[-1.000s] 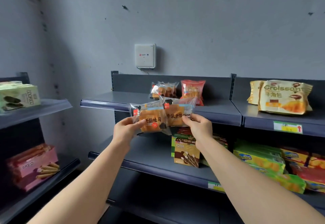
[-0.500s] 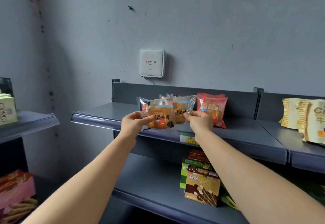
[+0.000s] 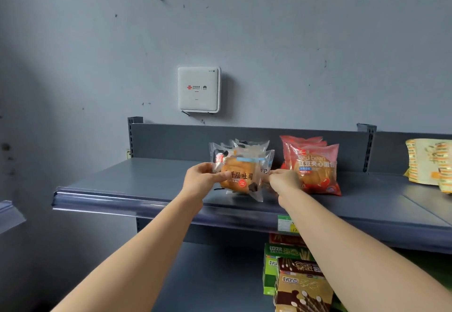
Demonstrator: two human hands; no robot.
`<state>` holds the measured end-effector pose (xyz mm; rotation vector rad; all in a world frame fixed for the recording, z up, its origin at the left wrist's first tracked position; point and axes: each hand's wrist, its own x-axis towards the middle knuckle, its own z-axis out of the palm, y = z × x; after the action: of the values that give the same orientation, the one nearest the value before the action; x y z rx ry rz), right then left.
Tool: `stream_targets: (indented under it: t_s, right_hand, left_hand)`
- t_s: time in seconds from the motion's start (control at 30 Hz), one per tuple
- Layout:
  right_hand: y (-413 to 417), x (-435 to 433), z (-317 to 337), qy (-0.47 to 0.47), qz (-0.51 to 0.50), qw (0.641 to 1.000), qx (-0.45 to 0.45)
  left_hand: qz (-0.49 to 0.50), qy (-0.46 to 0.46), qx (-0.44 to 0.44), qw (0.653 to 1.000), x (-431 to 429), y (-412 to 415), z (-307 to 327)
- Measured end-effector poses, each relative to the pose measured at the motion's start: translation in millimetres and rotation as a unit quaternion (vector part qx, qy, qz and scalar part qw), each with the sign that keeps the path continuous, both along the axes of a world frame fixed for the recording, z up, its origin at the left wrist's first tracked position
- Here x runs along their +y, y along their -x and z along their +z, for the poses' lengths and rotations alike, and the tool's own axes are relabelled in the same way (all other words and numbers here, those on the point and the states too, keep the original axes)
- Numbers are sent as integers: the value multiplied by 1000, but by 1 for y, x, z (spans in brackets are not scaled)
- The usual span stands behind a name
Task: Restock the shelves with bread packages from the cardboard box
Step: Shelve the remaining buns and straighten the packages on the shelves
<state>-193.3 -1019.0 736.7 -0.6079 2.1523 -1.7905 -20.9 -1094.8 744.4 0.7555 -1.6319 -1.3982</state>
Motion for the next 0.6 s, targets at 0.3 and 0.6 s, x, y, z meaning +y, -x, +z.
stream_targets:
  t_s: [0.3,0.6]
  right_hand:
    - [16,-14,-5,-23,59,998,-10]
    - [21,-10,-2,-12,106,994,-29]
  left_hand:
    - [3,-1,-63,998,-28,21,-8]
    - [-14,12,-154,988,-36,14,-7]
